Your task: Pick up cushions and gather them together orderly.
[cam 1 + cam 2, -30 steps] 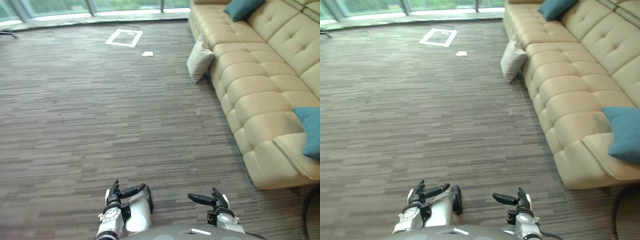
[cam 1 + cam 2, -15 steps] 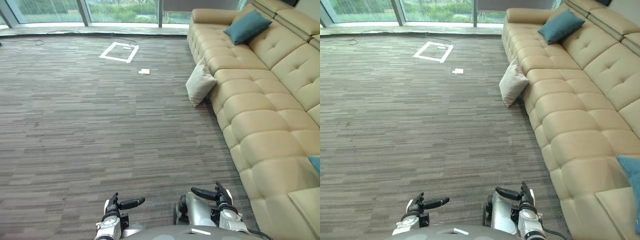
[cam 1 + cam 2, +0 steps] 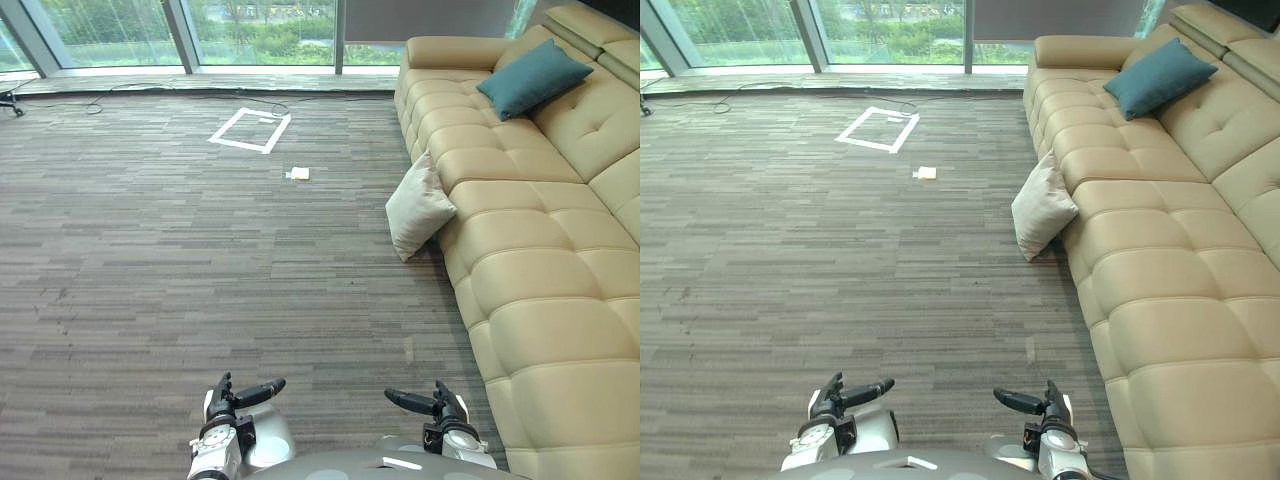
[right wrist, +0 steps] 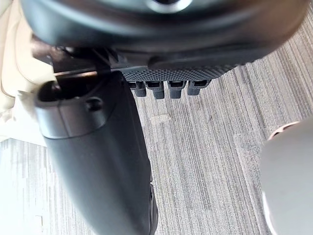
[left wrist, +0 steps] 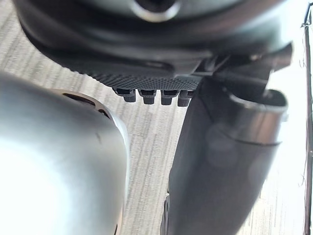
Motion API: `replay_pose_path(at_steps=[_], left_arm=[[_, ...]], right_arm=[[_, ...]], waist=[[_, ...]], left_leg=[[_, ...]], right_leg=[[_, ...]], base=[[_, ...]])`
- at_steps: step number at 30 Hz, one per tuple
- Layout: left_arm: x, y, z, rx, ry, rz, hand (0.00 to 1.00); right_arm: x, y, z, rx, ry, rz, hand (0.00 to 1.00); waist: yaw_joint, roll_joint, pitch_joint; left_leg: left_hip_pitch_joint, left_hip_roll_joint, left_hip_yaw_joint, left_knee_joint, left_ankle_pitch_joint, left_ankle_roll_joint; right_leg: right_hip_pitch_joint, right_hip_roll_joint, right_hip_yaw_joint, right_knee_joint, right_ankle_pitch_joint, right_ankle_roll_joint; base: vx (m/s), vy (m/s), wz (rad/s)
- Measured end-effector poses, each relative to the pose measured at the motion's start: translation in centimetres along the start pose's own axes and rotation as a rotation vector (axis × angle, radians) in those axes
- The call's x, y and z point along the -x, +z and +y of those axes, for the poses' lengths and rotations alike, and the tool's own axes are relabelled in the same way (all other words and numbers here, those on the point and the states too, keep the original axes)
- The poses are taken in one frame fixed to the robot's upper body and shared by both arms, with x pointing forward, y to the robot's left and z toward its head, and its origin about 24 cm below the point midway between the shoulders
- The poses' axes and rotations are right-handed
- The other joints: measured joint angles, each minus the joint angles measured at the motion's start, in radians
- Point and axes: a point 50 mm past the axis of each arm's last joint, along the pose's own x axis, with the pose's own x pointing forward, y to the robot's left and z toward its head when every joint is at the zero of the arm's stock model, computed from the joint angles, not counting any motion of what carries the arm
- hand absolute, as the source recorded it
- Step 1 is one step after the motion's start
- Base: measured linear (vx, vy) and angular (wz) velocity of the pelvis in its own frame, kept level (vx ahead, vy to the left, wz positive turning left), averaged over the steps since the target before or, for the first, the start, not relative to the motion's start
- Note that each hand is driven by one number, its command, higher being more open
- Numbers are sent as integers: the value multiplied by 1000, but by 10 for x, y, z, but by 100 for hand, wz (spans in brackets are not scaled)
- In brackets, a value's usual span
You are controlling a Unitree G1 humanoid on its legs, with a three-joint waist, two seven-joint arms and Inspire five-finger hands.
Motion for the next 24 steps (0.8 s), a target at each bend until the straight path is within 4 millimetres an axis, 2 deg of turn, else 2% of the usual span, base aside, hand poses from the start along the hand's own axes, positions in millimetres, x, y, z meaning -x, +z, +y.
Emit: replay_pose_path(at_steps=[1,2,3,4,5,6,7,9,10,11,12,13,14,15,17,18,19,20,21,22,23,24], left_arm=[[0,1,-1,1,-1,-4,100],[1,1,-5,9,-10,-10,100],[2,-2,-7,13,-13,-4,100],[2,-4,-9,35,-17,9,100],[2,-4,-8,32,-15,9,100],[-2,2,-3,9,-8,2,100],[-2,2,-2,7,-5,2,100],[-2,0,1,4,3,11,100],[-3,-2,2,-3,6,26,100],[-3,-5,4,-14,10,45,100],[-3,-7,5,-19,14,57,100],[-2,-9,5,-22,16,67,100],[-1,-12,3,-31,15,76,100],[0,-15,1,-48,9,85,100],[1,-20,0,-64,-1,98,100],[2,-23,0,-80,-10,111,100],[2,-25,0,-81,-11,118,100],[2,-25,1,-82,-11,118,100],[3,-27,1,-98,-19,125,100],[3,-30,4,-108,-21,136,100],[3,-32,4,-109,-21,147,100],[3,-32,-4,-102,-36,154,100]], right_arm=[[0,-1,0,0,-1,3,100],[0,-3,-1,3,-4,10,100],[0,-3,-2,8,-6,9,100],[-1,-2,-4,19,-11,10,100],[-1,-2,-3,19,-9,11,100],[1,-4,11,21,26,16,100],[2,-5,13,19,30,19,100],[3,-8,15,14,34,25,100],[2,-8,14,18,34,29,100],[2,-4,15,20,38,15,100],[1,-2,14,22,39,7,100],[1,-1,14,27,38,0,100],[0,3,10,47,35,-19,100],[-1,6,8,61,32,-36,100],[-2,11,6,75,29,-52,100],[-2,12,4,76,25,-56,100],[-2,13,4,71,24,-59,100],[-2,14,4,70,24,-61,100],[-3,17,6,66,27,-67,100],[-3,16,6,57,27,-59,100],[-3,14,5,47,24,-50,100],[-5,19,3,57,22,-60,100]], waist=[[2,-1,0],[12,2,1],[13,13,-2],[25,18,-8],[25,13,-9],[17,-41,-30],[18,-44,-32],[16,-58,-40],[16,-65,-41],[15,-67,-39],[12,-64,-37],[10,-63,-36],[5,-47,-30],[2,-36,-28],[-7,-27,-25],[-21,-25,-24],[-33,-25,-24],[-35,-25,-25],[-43,-29,-25],[-46,-37,-24],[-49,-35,-24],[-42,0,-27]], left_leg=[[-4,-11,9,-49,5,6],[-6,-90,9,-344,95,31],[-5,-98,2,-412,119,32],[10,-123,-32,-431,275,83],[11,-129,-33,-430,276,91],[3,-168,-7,-394,204,111],[2,-170,-4,-371,184,115],[16,-193,1,-274,78,142],[60,-211,15,-253,16,146],[114,-226,22,-261,-21,142],[143,-230,23,-264,-35,139],[174,-234,26,-272,-47,138],[262,-236,33,-319,-62,134],[333,-234,34,-377,-62,131],[426,-223,28,-451,-56,123],[501,-204,27,-512,-55,120],[547,-196,29,-561,-57,109],[554,-195,29,-568,-58,104],[594,-197,32,-617,-62,72],[627,-206,26,-636,-73,48],[642,-207,15,-638,-77,41],[654,-173,2,-626,-68,19]], right_leg=[[12,-8,3,-9,-1,3],[69,-39,36,-40,-21,36],[81,-37,47,-44,-28,46],[106,-45,95,-41,-49,52],[107,-50,100,-39,-49,52],[61,-102,151,41,-21,55],[54,-109,163,71,-12,64],[27,-143,181,219,30,115],[-51,-168,205,438,110,169],[-156,-186,233,671,242,240],[-203,-195,230,771,246,243],[-242,-205,215,843,235,227],[-326,-220,169,951,196,165],[-381,-219,125,962,159,138],[-446,-205,56,896,100,123],[-498,-178,-11,733,62,103],[-536,-155,-49,571,65,103],[-539,-149,-53,541,69,104],[-557,-118,-67,318,114,107],[-558,-99,-53,223,226,73],[-550,-88,-43,223,284,19],[-547,-65,-48,261,236,0]], base=[[529,221,-49],[678,313,-44],[597,282,-73],[494,238,-44],[583,255,-32],[564,253,0],[653,302,0],[532,252,0],[642,282,-9],[629,271,-17],[395,152,-15],[470,131,-15],[471,107,-16],[560,83,-12],[463,-23,7],[450,-86,19],[355,-82,17],[453,-119,9],[496,-165,4],[518,-196,9],[672,-288,-5],[576,-263,-1]])
